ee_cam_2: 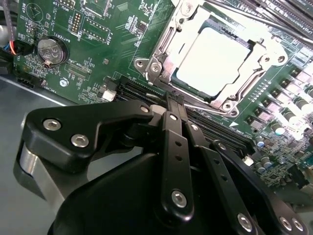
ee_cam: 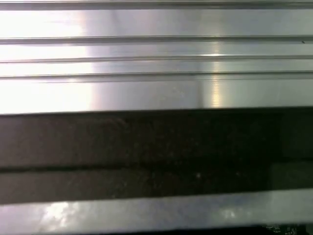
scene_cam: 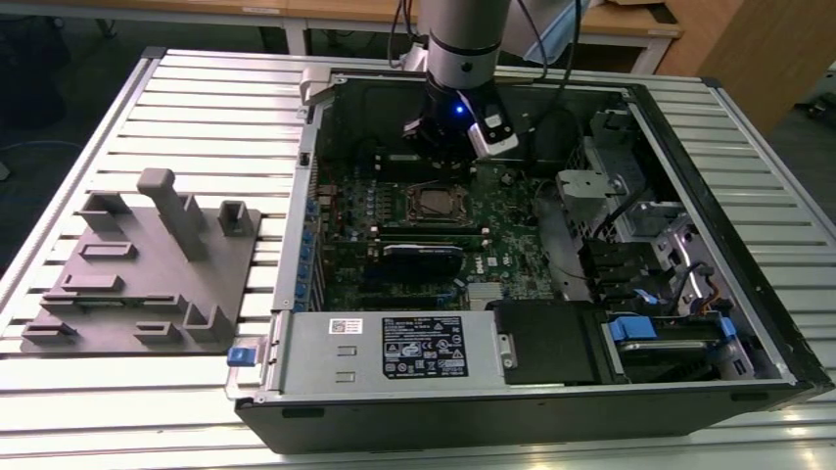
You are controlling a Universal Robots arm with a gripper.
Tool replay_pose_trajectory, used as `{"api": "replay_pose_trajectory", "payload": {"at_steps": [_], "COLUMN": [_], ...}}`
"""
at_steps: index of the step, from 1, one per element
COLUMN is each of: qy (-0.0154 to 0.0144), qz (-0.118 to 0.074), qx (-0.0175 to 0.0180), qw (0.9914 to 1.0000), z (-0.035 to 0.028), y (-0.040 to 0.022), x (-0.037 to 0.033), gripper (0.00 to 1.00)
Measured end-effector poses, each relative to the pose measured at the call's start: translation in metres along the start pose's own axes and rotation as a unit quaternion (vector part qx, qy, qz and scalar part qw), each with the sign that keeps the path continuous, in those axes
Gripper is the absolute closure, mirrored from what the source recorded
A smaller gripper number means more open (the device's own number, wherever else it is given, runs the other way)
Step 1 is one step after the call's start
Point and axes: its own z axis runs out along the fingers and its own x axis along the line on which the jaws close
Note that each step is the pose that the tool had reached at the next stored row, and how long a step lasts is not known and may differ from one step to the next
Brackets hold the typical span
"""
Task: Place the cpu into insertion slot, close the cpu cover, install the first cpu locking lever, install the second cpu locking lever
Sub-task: 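Install the first cpu locking lever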
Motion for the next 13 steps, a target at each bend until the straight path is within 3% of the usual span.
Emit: {"api": "replay_pose_trajectory", "payload": {"at_steps": [13], "qy": [0.0000], "qz": [0.000], "qx": [0.0000], "qw": [1.00000], "z": [0.0058], "y": [-0.0003], "x": [-0.0027], "gripper": [0.89]}}
